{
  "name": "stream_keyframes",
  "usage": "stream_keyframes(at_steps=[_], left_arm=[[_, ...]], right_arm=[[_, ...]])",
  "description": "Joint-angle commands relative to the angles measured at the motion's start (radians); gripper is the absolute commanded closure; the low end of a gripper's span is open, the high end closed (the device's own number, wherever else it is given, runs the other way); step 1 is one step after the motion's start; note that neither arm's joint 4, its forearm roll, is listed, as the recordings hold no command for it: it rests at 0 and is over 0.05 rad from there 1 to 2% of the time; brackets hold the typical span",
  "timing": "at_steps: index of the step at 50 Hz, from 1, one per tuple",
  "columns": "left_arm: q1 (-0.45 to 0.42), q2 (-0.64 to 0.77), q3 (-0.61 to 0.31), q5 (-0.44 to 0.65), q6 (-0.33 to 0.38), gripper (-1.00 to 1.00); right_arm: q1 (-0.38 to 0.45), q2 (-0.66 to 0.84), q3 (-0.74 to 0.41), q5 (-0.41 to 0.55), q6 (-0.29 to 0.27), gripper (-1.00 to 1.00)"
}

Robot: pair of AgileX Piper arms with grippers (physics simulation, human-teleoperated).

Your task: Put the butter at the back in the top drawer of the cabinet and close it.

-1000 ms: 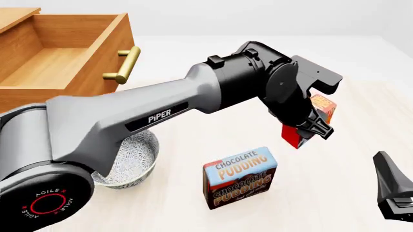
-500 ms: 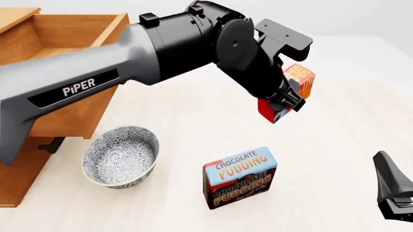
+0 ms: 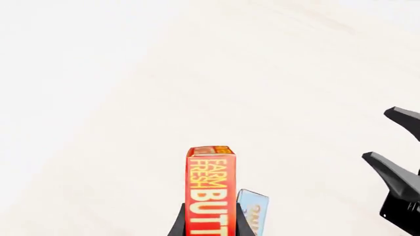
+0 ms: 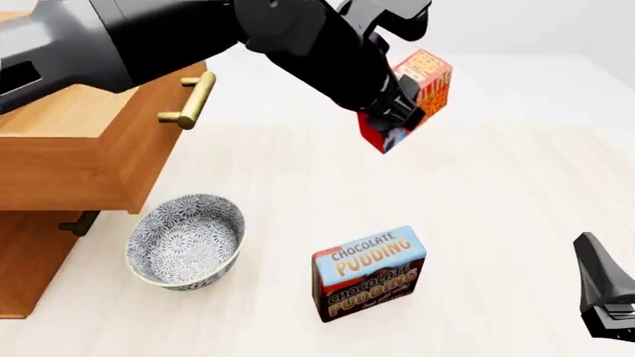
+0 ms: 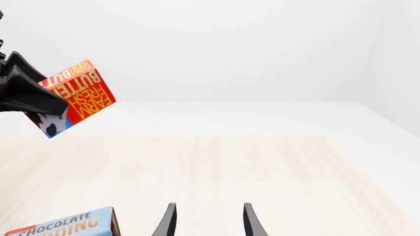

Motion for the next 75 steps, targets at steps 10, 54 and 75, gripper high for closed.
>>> stream_keyframes(at_steps=[10,54,75], left_arm=[[0.074,-0.149,0.054,0.038,0.065,1.0],[0.272,-0.38,0.136,0.135,0.145,1.0],[0.427,-0.501,0.112,0.241,0.157,1.0]], right_arm=[[0.0,0.0,0.0,0.0,0.0,-1.0],[0.0,0.0,0.0,0.0,0.0,-1.0],[0.0,0.0,0.0,0.0,0.0,-1.0]])
